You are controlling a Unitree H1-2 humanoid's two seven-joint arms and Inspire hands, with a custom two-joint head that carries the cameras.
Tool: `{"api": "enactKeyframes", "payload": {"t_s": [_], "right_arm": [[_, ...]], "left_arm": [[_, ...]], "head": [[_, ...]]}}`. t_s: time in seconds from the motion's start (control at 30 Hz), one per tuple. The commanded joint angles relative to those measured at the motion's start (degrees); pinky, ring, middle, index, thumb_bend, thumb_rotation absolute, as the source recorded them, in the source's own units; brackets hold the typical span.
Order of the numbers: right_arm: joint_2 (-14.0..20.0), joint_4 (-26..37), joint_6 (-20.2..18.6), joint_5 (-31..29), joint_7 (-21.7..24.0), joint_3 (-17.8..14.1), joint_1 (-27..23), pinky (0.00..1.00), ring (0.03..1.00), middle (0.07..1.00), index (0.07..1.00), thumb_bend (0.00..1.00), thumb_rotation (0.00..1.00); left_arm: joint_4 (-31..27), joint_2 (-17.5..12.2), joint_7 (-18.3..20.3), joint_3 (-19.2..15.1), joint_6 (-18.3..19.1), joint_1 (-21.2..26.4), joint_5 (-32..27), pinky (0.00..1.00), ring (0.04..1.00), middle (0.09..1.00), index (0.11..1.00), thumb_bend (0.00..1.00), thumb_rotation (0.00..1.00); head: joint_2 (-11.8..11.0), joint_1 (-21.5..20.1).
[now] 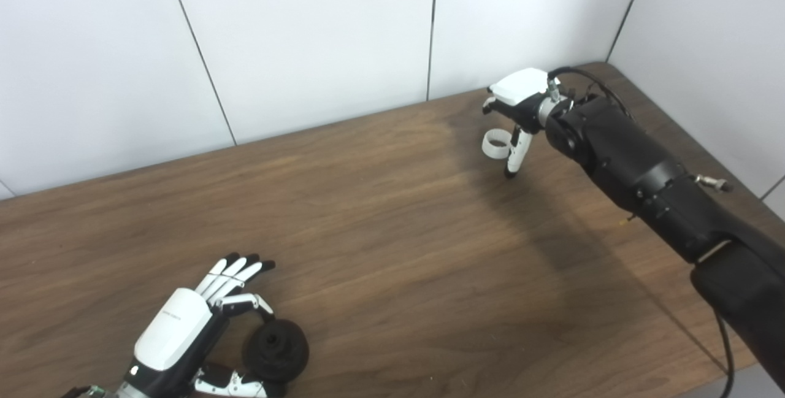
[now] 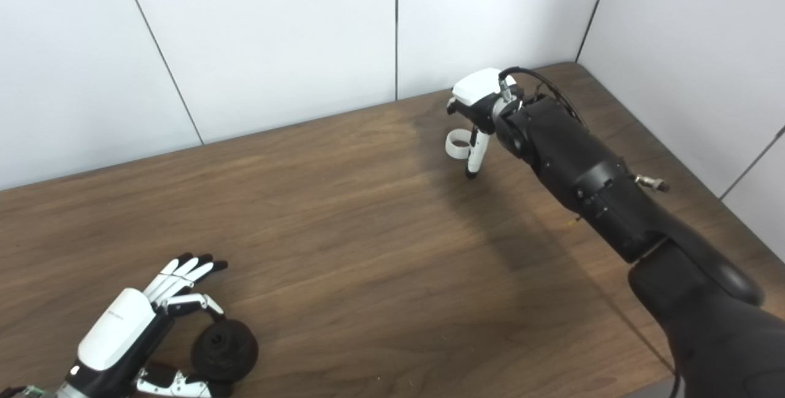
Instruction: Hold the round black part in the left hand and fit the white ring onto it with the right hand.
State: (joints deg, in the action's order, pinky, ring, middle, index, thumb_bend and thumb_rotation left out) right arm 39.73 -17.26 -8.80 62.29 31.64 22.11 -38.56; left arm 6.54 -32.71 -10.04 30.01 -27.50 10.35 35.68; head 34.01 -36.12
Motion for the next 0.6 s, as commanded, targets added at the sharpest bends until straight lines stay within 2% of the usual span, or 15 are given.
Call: {"api": "enactKeyframes", "payload": {"t_s": [0.0, 0.57], "right_arm": [[1.9, 0.8, -1.0, 0.3, -1.3, -1.1, -2.2, 1.0, 1.0, 1.0, 0.862, 0.98, 0.38], [1.8, 0.2, -0.5, 0.2, -2.6, -0.9, -1.5, 0.99, 1.0, 1.0, 0.853, 0.98, 0.39]], "left_arm": [[0.1, -2.0, 2.4, 0.6, 0.6, -1.1, 1.3, 1.0, 0.957, 0.92, 0.479, 0.52, 0.05], [0.0, -2.3, 2.1, 0.6, 0.6, -1.2, 1.2, 1.0, 0.957, 0.917, 0.479, 0.52, 0.05]], "head": [[0.1, -0.1], [0.2, 0.3]]}}
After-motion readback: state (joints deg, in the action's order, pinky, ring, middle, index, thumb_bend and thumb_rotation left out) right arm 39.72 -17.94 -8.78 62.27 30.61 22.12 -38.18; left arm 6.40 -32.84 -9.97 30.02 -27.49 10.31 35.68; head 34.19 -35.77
